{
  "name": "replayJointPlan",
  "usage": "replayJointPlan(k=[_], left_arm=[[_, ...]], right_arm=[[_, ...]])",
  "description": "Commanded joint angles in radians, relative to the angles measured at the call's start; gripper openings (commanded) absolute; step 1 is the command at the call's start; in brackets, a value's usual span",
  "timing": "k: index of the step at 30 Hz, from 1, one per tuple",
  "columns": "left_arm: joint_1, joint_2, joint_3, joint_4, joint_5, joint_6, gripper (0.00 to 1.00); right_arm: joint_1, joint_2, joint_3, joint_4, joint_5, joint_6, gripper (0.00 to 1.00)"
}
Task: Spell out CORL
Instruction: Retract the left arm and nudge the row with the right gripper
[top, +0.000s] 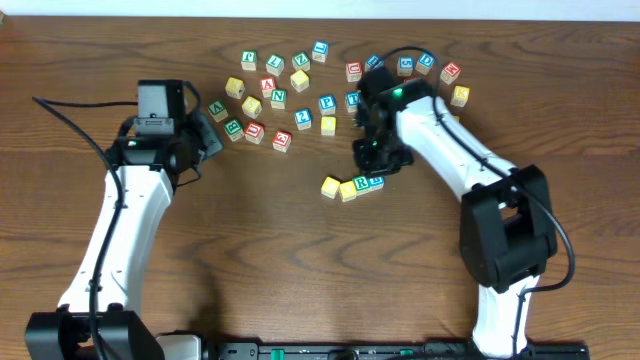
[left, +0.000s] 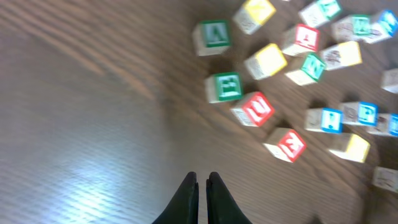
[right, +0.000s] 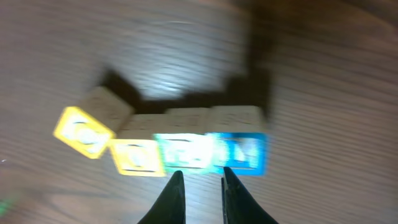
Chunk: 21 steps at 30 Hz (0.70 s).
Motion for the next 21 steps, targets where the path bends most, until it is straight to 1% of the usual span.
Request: replayJointPlan(k=[1,3,6,8,10,13,15,18,21], left_arm=[[0.035,0.003,0.020,-0.012,-0.047,0.018,0.07],[0.053,0.004,0.020,-0.012,-0.081,0.018,0.07],[0.080,0.004,0.020,-0.016,-0.117,0.023,0.08],[0.100,0.005,0.020,-0.019,-0.117,0.033,0.08],[0.123,0.006,0.020,-0.032,-0.116,0.033,0.07],[0.142,0.007,0.015,-0.047,-0.116,0.037,0.08],[0.143,0.008,0.013,-0.048,-0.116,0.037,0.08],[0.143,0.008,0.013,-0.049,-0.116,0.037,0.08],[0.143,0.008,0.013,-0.049,-0.116,0.037,0.08]], right_arm=[[0.075,-0.027,0.016,0.081,-0.009,-0.010,0.18],[0.106,-0.018,0.011,0.184,-0.006,0.034,0.19],[0.149,0.016,0.010,0.283,-0.010,0.083,0.18],[0.172,0.038,0.010,0.313,0.008,0.120,0.16],[0.185,0.056,0.010,0.336,0.066,0.171,0.16],[0.180,0.063,0.010,0.347,0.167,0.247,0.16],[0.168,0.068,0.010,0.346,0.193,0.287,0.15],[0.163,0.082,0.010,0.330,0.158,0.293,0.12],[0.173,0.099,0.010,0.328,0.094,0.231,0.11]])
